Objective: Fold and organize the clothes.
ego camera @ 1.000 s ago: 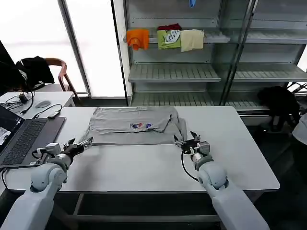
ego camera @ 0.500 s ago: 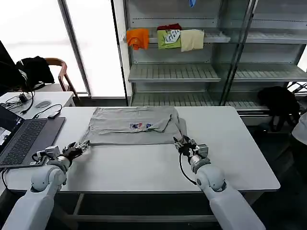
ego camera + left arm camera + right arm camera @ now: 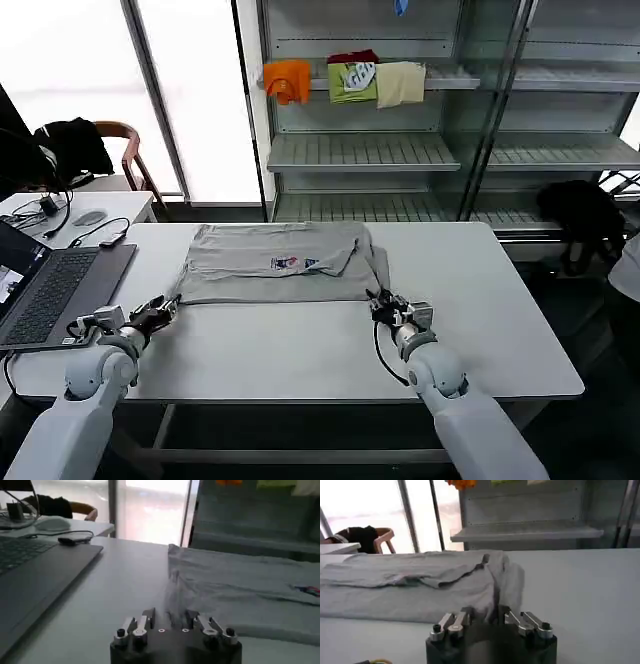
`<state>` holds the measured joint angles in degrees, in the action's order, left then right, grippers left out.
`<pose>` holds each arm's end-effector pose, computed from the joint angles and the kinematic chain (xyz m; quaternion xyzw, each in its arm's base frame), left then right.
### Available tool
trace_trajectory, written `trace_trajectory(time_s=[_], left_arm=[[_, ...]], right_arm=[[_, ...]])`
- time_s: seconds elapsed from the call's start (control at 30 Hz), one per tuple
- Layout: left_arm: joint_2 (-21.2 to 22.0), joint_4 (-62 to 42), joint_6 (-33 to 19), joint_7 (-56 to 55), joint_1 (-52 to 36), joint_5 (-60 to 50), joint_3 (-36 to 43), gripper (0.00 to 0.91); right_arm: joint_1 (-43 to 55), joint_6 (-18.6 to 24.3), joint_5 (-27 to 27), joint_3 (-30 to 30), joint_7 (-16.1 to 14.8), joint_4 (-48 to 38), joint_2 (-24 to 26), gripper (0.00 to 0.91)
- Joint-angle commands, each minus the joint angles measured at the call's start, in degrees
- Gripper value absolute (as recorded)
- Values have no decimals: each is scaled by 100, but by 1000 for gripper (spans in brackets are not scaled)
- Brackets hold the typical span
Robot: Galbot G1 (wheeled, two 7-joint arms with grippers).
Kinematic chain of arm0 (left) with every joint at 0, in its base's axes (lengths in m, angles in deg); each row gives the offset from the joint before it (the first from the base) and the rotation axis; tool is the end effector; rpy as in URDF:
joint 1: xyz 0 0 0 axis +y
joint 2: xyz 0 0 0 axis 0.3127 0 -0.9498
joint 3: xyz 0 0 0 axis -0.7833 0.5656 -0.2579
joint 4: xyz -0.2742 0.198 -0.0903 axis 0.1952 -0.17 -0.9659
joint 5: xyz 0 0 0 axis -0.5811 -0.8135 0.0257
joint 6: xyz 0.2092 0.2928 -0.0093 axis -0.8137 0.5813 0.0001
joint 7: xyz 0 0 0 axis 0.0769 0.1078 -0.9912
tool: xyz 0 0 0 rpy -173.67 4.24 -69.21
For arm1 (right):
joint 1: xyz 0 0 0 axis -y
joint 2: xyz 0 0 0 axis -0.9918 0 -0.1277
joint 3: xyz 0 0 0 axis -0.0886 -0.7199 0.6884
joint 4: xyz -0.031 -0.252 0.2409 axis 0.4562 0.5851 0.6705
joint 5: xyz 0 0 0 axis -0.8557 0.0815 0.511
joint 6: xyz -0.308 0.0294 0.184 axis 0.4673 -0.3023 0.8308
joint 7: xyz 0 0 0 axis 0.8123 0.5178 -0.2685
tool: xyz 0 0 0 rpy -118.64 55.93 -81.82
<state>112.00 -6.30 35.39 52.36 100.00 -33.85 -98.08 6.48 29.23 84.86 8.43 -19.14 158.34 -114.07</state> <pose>0.4017 0.1977 -0.2868 0.0225 -0.9722 0.0575 0.2260 0.4096 0.0193 -0.2899 0.1267 -0.9771 -0.0181 0.1697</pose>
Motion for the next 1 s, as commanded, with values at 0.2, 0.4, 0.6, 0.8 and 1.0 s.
trace_trajectory(time_s=[0.2,0.4,0.6,0.8,1.0], left_arm=[[-30,19,2,120,21,-4,18,20],[-131,210,29,110,98,25,-4,10],[-360,731,112,-200,249,335,-108,0],[-601,1475,252,-744,651,638,-267,0],[-771,2407,208,-1377,1625,727,-507,0]], right_arm=[[9,-17,6,-19,-13,4,-2,0],[-10,-145,13,-41,20,219,85,0],[-138,-408,183,-108,75,788,493,0],[-360,-752,581,-29,182,1443,998,0],[-1078,-949,737,222,218,2337,1562,0]])
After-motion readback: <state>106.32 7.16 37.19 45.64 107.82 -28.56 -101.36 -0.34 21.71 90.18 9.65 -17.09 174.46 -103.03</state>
